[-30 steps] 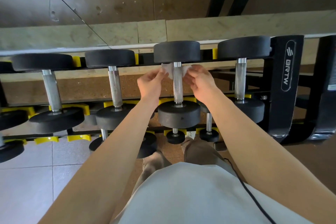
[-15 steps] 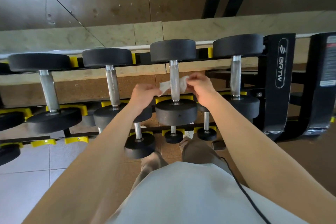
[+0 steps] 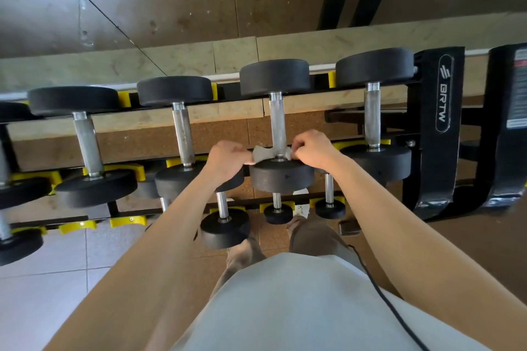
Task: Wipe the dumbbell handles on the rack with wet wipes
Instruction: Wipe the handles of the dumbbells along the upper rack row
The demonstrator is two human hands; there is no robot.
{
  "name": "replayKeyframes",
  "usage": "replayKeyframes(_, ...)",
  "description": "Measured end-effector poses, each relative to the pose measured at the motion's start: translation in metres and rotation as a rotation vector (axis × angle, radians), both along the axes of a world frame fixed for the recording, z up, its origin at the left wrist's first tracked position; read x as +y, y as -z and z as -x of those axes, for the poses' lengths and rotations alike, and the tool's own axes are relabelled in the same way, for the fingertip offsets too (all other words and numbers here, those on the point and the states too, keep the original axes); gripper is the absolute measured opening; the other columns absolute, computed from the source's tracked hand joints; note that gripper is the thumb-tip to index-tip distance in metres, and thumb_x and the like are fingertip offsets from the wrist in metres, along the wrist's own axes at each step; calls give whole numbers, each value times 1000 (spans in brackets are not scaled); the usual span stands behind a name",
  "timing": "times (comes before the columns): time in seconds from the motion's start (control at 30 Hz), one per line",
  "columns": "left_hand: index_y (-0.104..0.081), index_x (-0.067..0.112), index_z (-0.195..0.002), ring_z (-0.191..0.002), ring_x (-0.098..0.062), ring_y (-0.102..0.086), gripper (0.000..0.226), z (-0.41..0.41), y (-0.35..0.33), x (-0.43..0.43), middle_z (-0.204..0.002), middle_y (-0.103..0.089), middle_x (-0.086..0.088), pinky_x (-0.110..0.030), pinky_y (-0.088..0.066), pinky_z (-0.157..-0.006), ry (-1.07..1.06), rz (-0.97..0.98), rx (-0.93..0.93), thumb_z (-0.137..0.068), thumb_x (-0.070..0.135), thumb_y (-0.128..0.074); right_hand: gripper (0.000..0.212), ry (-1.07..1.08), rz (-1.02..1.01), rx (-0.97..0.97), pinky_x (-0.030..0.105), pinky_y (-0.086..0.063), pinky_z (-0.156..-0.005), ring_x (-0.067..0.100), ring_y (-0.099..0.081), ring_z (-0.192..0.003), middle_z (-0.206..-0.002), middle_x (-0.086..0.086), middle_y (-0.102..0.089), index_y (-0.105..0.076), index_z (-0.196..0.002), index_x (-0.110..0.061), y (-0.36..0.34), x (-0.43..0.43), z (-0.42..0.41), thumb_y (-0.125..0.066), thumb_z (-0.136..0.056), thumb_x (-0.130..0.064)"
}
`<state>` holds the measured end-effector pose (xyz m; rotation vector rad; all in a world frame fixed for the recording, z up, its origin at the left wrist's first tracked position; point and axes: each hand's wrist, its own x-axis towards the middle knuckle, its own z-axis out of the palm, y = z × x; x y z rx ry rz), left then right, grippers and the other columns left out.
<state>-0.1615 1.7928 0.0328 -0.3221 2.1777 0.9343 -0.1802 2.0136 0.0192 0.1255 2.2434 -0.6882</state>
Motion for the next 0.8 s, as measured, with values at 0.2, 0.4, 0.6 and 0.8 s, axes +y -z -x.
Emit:
replayKeyframes(0.2, -77, 18, -105, -95, -9, -64, 16, 1, 5, 8, -106, -71, 6, -19, -46, -74, 75, -36, 84, -95, 24, -66, 13, -8, 42, -74, 29, -47, -76, 20, -63, -98, -103, 5, -68, -72, -102, -12, -13, 6, 3, -67, -90, -16)
replayKeyframes(0.4, -74, 26, -119, -96, -16, -66, 27, -4, 13, 35, -113, -73, 3, -35, -56, -86, 196, -10, 36, -104, 33, -52, 13, 99, 387, -134, 41, -48, -99, 24, -61, -107, -109, 8, -67, -68, -77, -14, -55, 40, -6, -68, -87, -5)
replayKeyframes(0.6, -75, 18, -112, -96, -2, -62, 21, -14, -6, 39, -109, -72, 7, -17, -46, -82, -146, -114, 254, -101, 24, -58, 3, 640, 908, -286, 46, -56, -96, 31, -68, -111, -122, 17, -65, -57, -100, -6, -65, 38, -23, -54, -99, -7)
replayKeyframes(0.8, -66, 15, -125, -97, -28, -73, 27, -9, -31, 91, -114, -73, -10, -38, -59, -89, -235, -546, 30, -101, 26, -60, 11, 1049, 882, 12, 39, -61, -84, 28, -73, -100, -113, 19, -69, -56, -108, -4, -59, 54, -42, -58, -98, -6)
